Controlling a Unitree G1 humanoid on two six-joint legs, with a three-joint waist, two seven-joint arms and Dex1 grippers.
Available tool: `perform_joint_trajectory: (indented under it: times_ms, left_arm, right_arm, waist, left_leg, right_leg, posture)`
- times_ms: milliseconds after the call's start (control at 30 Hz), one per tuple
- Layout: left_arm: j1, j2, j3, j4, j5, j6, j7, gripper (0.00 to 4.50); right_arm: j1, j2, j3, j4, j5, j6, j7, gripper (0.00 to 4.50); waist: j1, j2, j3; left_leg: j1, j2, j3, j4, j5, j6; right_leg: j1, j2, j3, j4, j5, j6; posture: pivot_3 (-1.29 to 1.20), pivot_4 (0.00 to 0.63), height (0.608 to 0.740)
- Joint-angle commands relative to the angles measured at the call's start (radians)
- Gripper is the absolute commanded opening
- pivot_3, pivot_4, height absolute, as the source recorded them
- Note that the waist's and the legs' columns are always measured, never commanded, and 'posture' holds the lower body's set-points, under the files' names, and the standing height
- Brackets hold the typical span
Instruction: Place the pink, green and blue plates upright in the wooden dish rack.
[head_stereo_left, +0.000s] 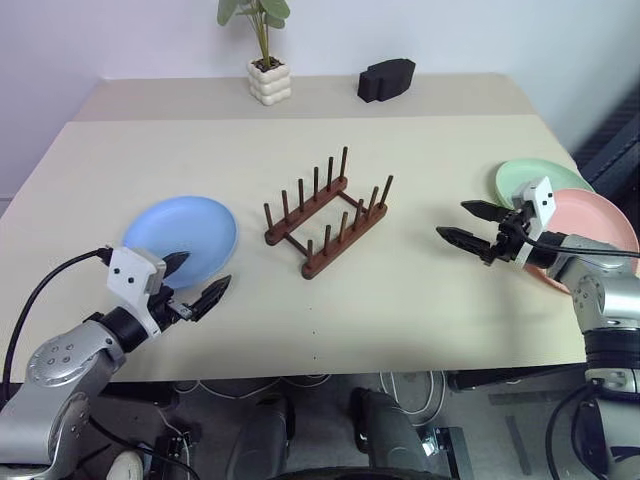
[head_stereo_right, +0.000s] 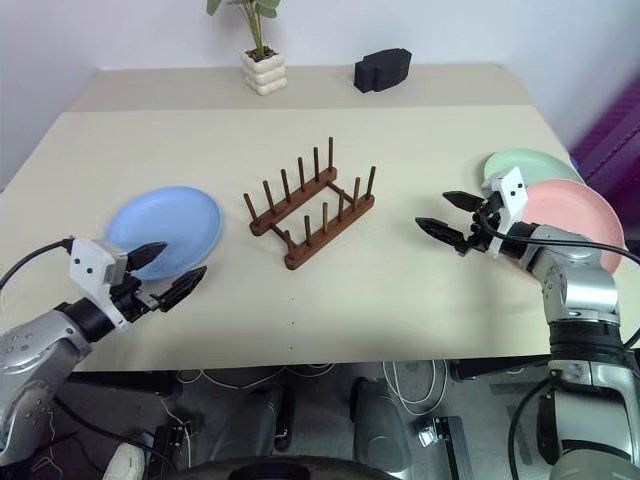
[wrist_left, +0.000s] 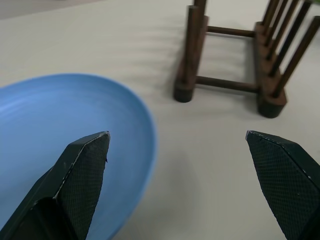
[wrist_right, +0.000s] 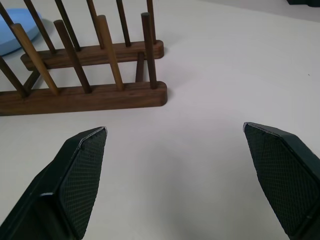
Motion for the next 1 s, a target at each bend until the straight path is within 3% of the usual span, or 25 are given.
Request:
perform_joint_trajectory:
  times_ms: [33,300,500,767,1000]
  left_arm:
    - [-0.009,-0.008,-0.008,-0.024,0.011,-0.015,0.017,4.5]
    - [0.014,-0.054,-0.058,-0.038,0.043,-0.044,0.039,4.5]
    - [0.034,-0.026,-0.143,-0.071,0.056,-0.018,0.005,4.5]
    - [-0.14,0.01,-0.343,0.022,0.087,0.013,-0.105,4.5]
    - [-0.39,-0.104,-0.521,0.321,0.229,-0.032,-0.101,4.5]
  right_arm:
    - [-0.043,-0.019,-0.021,0.008,-0.002,-0.021,0.008,4.46]
    - [-0.102,-0.023,0.003,0.056,-0.034,-0.037,0.035,4.46]
    - [-0.069,-0.025,0.002,0.002,-0.033,-0.013,0.043,4.46]
    - [0.159,0.02,-0.016,-0.336,0.044,0.097,-0.027,4.46]
    - [0.409,0.096,0.005,-0.651,0.112,0.17,-0.125,4.46]
  waist:
    - [-0.002,0.0,0.0]
    - [0.0,0.0,0.0]
    - [0.003,0.0,0.0]
    - [0.004,0.0,0.0]
    - [0.006,0.0,0.0]
  left_leg:
    - [0.0,0.0,0.0,0.0,0.0,0.0]
    - [0.0,0.0,0.0,0.0,0.0,0.0]
    - [0.0,0.0,0.0,0.0,0.0,0.0]
    - [-0.001,-0.001,-0.001,0.0,0.0,0.0]
    - [-0.001,-0.002,-0.001,0.001,0.0,0.0]
  right_leg:
    - [0.0,0.0,0.0,0.0,0.0,0.0]
    - [0.0,0.0,0.0,0.0,0.0,0.0]
    - [0.0,0.0,0.0,0.0,0.0,0.0]
    - [0.0,0.0,0.0,0.0,0.0,0.0]
    - [0.0,0.0,0.0,0.001,-0.001,0.002]
  posture:
    - [0.0,0.15,0.736]
    - [0.0,0.15,0.736]
    - [0.0,0.15,0.736]
    - [0.0,0.15,0.736]
    - [0.0,0.15,0.736]
